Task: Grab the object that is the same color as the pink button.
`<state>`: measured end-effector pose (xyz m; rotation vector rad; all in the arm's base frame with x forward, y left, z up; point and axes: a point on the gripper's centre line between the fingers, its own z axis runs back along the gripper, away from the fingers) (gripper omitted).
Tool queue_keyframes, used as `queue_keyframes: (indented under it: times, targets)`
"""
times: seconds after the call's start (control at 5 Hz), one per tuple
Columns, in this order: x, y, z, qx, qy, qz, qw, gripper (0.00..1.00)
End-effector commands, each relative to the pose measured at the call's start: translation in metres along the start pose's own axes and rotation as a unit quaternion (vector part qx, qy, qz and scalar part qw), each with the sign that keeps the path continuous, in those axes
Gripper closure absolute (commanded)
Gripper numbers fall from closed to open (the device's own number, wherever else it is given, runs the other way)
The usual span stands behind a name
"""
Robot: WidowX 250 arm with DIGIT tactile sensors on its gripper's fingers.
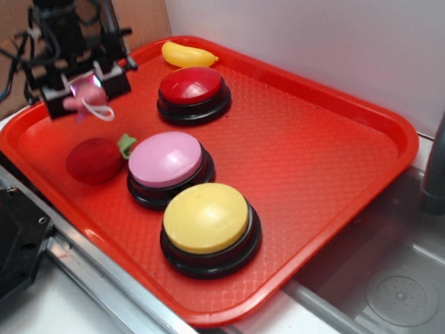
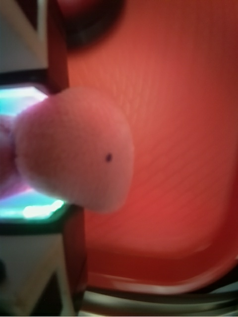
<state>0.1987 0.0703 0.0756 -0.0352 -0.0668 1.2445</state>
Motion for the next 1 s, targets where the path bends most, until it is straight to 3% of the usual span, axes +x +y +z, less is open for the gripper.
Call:
queue_keyframes:
  times: [0.0,0.2,0.4,0.6,0.8]
  targets:
    - [-0.016,-0.03,0.085,-0.072,0.046,-0.244,0.966,1.0]
    - [-0.034,-0.044,0.111,-0.086,0.021,-0.332,0.939,1.0]
    - [-0.055,-0.06,0.129,-0.075,-0.007,-0.375,0.924,1.0]
    - [-0.07,-0.069,0.127,-0.082,-0.048,-0.376,0.922,1.0]
    - [-0.062,-0.073,0.115,-0.061,-0.037,-0.363,0.929,1.0]
